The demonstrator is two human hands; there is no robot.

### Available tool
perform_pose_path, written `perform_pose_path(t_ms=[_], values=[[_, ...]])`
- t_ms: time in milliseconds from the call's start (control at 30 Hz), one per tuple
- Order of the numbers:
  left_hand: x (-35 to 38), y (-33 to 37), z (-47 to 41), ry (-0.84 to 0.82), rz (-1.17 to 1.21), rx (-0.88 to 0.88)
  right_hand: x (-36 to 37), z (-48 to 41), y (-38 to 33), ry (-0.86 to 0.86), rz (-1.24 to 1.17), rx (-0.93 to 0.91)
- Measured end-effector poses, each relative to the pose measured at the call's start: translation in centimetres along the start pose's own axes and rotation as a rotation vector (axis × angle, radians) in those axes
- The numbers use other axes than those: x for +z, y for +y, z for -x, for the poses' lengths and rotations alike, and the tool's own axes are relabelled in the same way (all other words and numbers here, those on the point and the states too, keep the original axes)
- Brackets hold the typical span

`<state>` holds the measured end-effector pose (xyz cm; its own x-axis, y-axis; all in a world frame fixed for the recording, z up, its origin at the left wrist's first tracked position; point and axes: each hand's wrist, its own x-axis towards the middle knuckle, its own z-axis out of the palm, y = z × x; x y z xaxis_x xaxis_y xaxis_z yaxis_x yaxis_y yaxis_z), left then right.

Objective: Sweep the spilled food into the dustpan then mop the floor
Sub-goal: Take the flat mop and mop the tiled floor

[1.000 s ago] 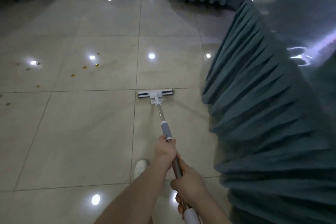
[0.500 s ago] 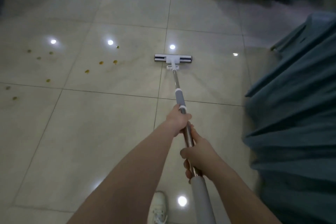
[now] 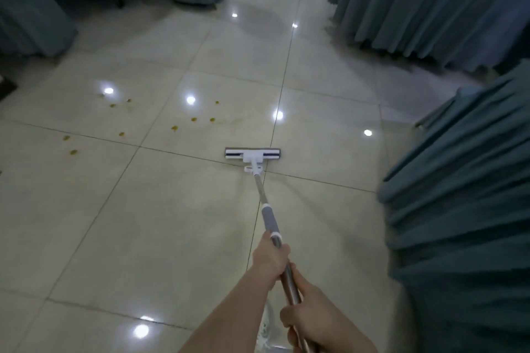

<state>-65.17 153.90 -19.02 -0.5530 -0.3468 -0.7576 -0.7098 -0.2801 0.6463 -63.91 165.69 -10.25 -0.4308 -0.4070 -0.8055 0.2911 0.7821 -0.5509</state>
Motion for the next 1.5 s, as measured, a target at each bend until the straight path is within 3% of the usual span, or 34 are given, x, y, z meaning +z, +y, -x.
perform_pose_path(t_ms=[233, 433, 600, 833, 1233, 1500], values=[[-7.4, -20.5, 15.1, 0.065, -0.023, -0.08, 18.8, 14.6, 9.1, -0.065, 0.066, -0.01], [-13.6, -23.6, 22.3, 0.131, -0.043, -0.059, 27.9, 18.8, 8.3, -0.043, 0.041, -0.016], [-16.7, -18.3, 20.3, 0.227, -0.171, 0.071, 28.0, 15.9, 3.5, 0.036, 0.021, -0.004], [-21.2, -9.3, 10.4, 0.246, -0.235, 0.058, 25.6, 7.6, -6.6, 0.059, -0.153, 0.044], [-32.5, 13.5, -8.7, 0.19, -0.269, 0.062, 17.7, -9.7, -31.8, 0.033, -0.314, 0.134], [-34.1, 23.8, -18.4, 0.182, -0.257, 0.053, 11.5, -19.1, -40.8, 0.053, -0.3, 0.164]])
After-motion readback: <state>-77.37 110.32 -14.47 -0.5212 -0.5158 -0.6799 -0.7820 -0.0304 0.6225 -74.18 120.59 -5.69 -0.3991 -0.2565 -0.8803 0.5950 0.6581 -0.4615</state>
